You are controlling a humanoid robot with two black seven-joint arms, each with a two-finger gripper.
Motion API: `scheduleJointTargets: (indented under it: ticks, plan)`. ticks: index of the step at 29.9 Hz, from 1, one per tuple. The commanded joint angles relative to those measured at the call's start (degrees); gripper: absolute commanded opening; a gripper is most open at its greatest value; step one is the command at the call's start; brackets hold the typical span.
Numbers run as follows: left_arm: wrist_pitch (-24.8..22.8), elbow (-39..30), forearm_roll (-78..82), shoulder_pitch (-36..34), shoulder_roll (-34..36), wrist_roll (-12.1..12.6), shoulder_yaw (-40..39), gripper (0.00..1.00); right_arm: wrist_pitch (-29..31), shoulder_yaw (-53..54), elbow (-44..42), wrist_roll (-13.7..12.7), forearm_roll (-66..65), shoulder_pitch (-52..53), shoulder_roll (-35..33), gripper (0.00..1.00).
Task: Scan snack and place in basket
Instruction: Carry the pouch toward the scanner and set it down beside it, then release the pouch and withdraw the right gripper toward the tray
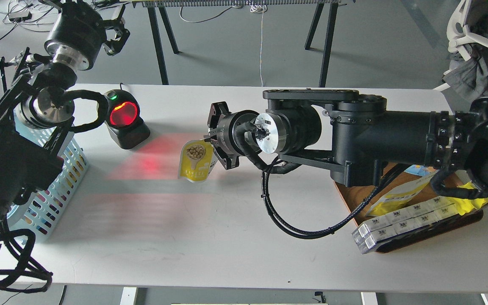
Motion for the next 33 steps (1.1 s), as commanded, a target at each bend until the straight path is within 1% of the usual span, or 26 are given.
scheduleJointTargets:
  ticks: [1,7,11,13,14,15,16,17,18,19,22,24,25,28,33]
  plan:
    - [-0.02,0.00,0.00,-0.05,0.02,0.00,-0.01,1.00,0.00,-0.25,-0.25,-0.04,-0.19,0.05,-0.10,0.01]
    - [-0.02,0.00,0.00,0.03,0.02,0.00,0.08,1.00,0.00,-2.44,-2.36,-0.04,-0.54,0.31,-0.10,0.01]
    - [-0.02,0.00,0.00,0.30,0.02,0.00,0.08,1.00,0.00,-4.29,-2.89,-1.36,-0.54,1.01,-0.01,0.01]
    - [-0.02,0.00,0.00,0.30,-0.06,0.00,0.08,1.00,0.00,-4.64,-2.97,-1.45,-0.54,1.10,-0.01,0.02]
    - [-0.02,0.00,0.08,0.39,-0.06,0.00,0.08,1.00,0.00,-4.90,-3.06,-1.45,-0.54,1.10,-0.01,0.06]
    - [-0.02,0.00,0.09,0.30,-0.06,0.00,0.08,1.00,0.00,-4.91,-3.32,-1.45,-0.54,1.10,-0.01,0.14]
    - [-0.02,0.00,0.09,0.39,-0.06,0.00,0.08,1.00,0.00,-4.91,-3.33,-1.45,-0.54,1.10,-0.10,0.28]
    - [-0.02,0.00,0.00,0.39,-0.15,0.00,0.08,1.00,0.00,-4.82,-3.41,-1.45,-0.54,1.10,-0.19,0.46]
    - [-0.02,0.00,0.00,0.39,-0.07,0.00,0.08,1.00,0.00,-4.82,-3.50,-1.36,-0.54,1.10,-0.28,0.56]
    - [-0.02,0.00,0.00,0.39,-0.06,0.00,0.08,1.00,0.00,-4.56,-3.59,-1.36,-0.54,1.19,-0.36,0.60]
    - [-0.02,0.00,0.00,0.39,-0.06,0.00,0.08,1.00,0.00,-4.38,-4.29,-1.10,-0.54,1.63,-1.24,0.83]
    - [-0.02,0.00,0.00,0.39,0.02,0.00,0.08,1.00,0.00,-4.12,-4.64,-1.10,-0.63,1.98,-1.85,0.91]
    - [-0.02,0.00,0.00,0.39,0.11,0.00,0.08,1.00,0.00,-3.94,-4.64,-1.10,-0.98,2.24,-2.21,0.94]
    - [0.07,0.00,0.08,0.39,0.29,0.09,0.08,1.00,0.00,-3.24,-4.29,-1.10,-3.08,3.03,-3.87,0.96]
    - [0.15,0.00,0.00,0.21,0.55,0.09,0.08,1.00,0.00,0.97,-3.85,-1.01,-4.93,4.00,-6.94,0.96]
